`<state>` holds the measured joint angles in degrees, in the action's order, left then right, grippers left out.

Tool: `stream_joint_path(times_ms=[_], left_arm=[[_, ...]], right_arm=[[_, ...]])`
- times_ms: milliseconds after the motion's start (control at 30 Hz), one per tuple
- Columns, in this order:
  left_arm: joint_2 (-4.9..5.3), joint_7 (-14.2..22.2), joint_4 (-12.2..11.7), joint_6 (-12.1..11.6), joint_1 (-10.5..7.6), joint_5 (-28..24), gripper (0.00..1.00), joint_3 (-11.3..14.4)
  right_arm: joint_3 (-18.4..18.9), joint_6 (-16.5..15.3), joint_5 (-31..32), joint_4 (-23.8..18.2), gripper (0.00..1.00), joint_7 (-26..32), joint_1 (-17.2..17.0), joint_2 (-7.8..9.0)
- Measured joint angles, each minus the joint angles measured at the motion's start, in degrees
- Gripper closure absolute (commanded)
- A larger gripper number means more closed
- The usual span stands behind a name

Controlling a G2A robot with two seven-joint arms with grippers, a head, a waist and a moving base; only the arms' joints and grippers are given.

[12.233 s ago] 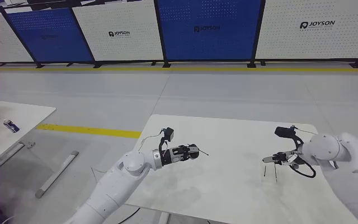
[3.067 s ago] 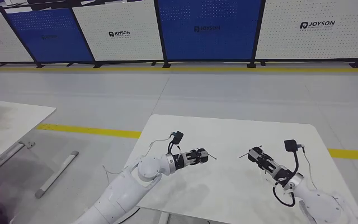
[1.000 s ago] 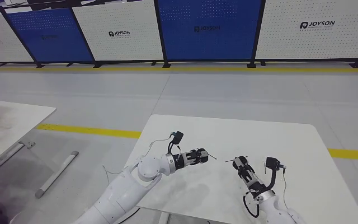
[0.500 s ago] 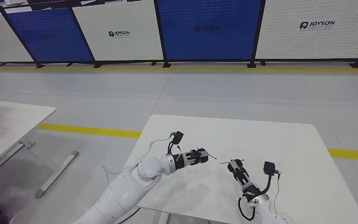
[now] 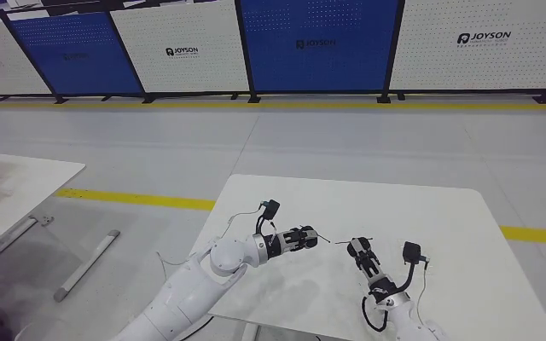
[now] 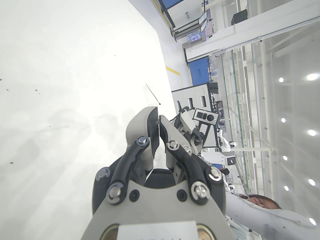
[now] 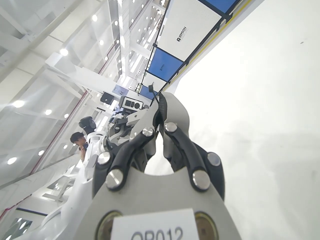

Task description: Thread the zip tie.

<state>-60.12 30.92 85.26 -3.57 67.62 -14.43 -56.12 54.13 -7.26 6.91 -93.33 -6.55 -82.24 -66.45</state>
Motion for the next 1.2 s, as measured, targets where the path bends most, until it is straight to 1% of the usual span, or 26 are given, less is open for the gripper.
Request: stream_joint_path(times_ms=[167, 233, 700, 833, 967, 1067, 1200], left_arm=[[0.0, 0.0, 0.0, 0.0, 0.0, 0.0, 1.0, 0.0], [0.0, 0.0, 0.0, 0.0, 0.0, 0.0, 1.0, 0.0], [0.0, 0.0, 0.0, 0.0, 0.0, 0.0, 1.0, 0.0], [0.0, 0.0, 0.0, 0.0, 0.0, 0.0, 1.0, 0.0], [0.0, 0.0, 0.0, 0.0, 0.0, 0.0, 1.0, 0.0], [0.0, 0.0, 0.0, 0.0, 0.0, 0.0, 1.0, 0.0], [0.0, 0.0, 0.0, 0.0, 0.0, 0.0, 1.0, 0.0]], right_arm=[[-1.9, 2.8, 2.9, 1.2, 1.0, -3.2, 1.1, -1.12], [-2.2, 3.2, 3.2, 1.5, 1.0, -3.7, 1.2, -1.36], [-2.1, 3.2, 3.1, 1.5, 1.0, -3.6, 1.2, -1.36], [-0.6, 3.2, 3.2, 0.7, 1.0, -3.9, 0.2, -1.33], [1.1, 2.4, 2.4, -0.5, 1.0, -2.1, -1.0, -1.24], [1.2, 2.4, 1.4, -0.3, 1.0, 0.1, -1.0, -1.36], [1.1, 2.5, 1.4, -0.3, 1.0, 0.0, -1.0, -1.37]])
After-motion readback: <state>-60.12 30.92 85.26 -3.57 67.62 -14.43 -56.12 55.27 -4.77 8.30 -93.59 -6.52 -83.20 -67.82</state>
